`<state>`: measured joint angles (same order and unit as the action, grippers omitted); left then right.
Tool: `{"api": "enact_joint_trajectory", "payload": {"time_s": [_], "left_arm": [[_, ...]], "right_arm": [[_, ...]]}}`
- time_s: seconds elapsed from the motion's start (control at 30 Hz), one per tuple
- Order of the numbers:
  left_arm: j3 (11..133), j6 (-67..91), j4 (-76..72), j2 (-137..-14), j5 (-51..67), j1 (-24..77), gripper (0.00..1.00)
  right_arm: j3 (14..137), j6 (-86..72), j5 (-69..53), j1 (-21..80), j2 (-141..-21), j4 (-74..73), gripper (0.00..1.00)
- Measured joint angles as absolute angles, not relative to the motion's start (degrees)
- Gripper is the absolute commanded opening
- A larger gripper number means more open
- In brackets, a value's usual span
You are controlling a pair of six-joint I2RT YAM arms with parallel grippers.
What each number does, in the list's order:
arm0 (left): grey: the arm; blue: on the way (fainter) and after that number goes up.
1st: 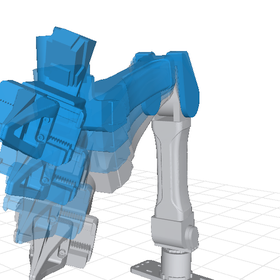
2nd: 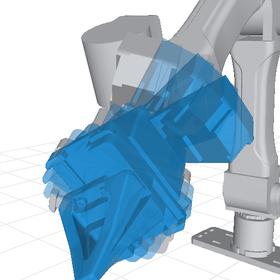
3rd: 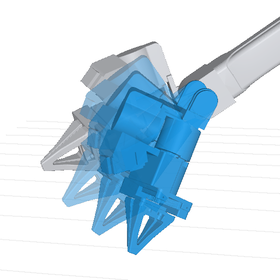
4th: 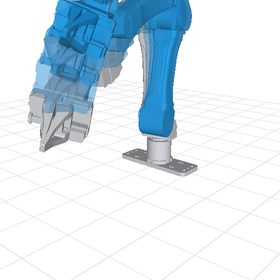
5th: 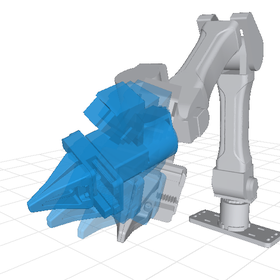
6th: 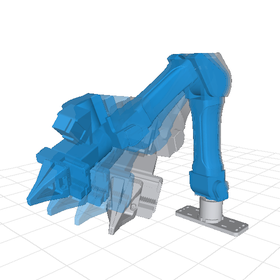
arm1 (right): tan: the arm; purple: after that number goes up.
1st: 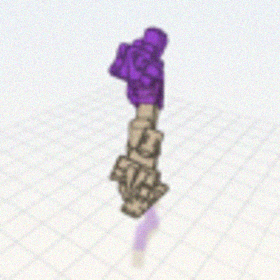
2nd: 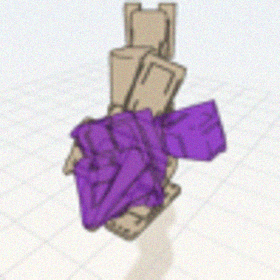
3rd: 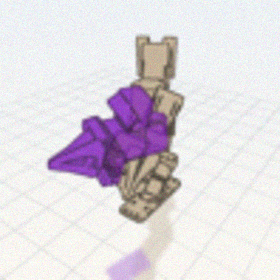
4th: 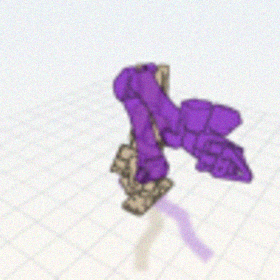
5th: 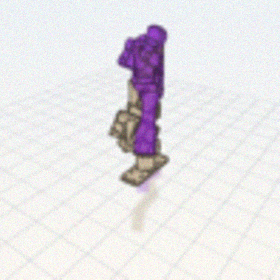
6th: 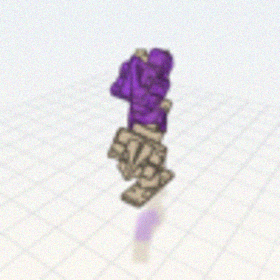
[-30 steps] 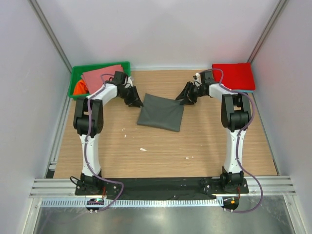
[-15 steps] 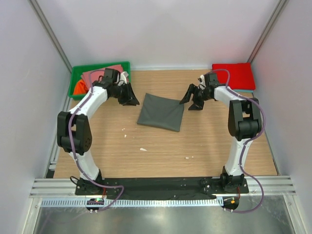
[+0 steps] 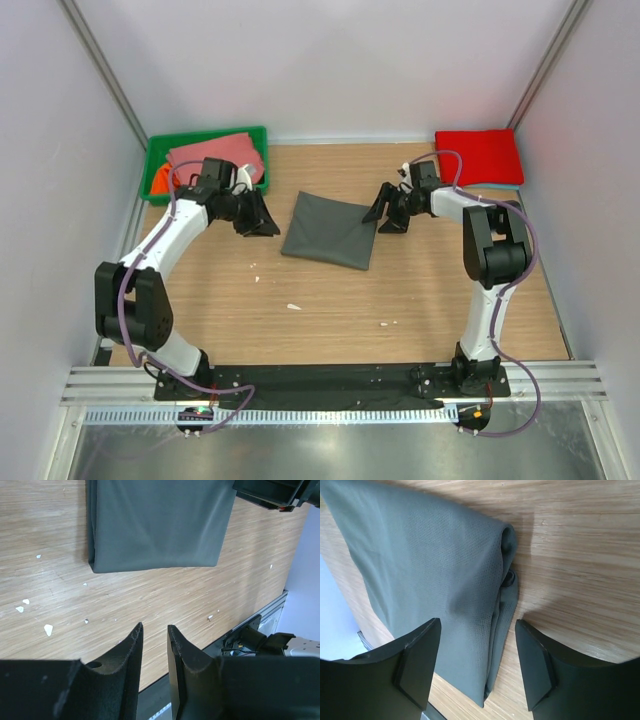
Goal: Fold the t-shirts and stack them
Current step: Fold the tshirt, then neatly place the folded tshirt to the corner
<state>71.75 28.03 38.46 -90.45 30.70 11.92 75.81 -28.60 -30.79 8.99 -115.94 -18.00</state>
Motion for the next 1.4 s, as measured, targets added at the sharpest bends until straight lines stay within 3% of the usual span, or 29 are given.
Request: {"api": "enact_joint_trajectory", "payload": {"time_s": [0.3, 0.57, 0.67, 0.8, 1.07, 1.4], "left_arm": [[71.75, 28.23, 38.61, -89.95, 30.70, 11.92, 0.27], [69.12, 29.52, 38.57, -87.46, 30.68, 11.86, 0.27], [66.96, 30.06, 38.44, -85.56, 30.65, 11.86, 0.27], [63.07, 31.81, 37.87, -82.43, 30.65, 11.86, 0.27], [57.58, 35.86, 35.35, -78.54, 30.65, 11.86, 0.27], [56.66, 36.95, 32.80, -75.29, 30.44, 11.86, 0.26]], "right_arm": [[73.12, -32.49, -32.12, 9.28, -116.33, -11.64, 0.57], [72.03, -36.36, -35.62, 10.52, -119.63, -2.31, 0.36], [73.89, -36.38, -36.73, 11.49, -121.80, -1.34, 0.15], [78.78, -34.11, -37.12, 12.88, -124.75, -3.60, 0.02], [89.54, -21.30, -30.09, 14.22, -125.10, -20.21, 0.02], [108.38, -2.90, -8.19, 14.44, -125.19, -46.54, 0.02]]}}
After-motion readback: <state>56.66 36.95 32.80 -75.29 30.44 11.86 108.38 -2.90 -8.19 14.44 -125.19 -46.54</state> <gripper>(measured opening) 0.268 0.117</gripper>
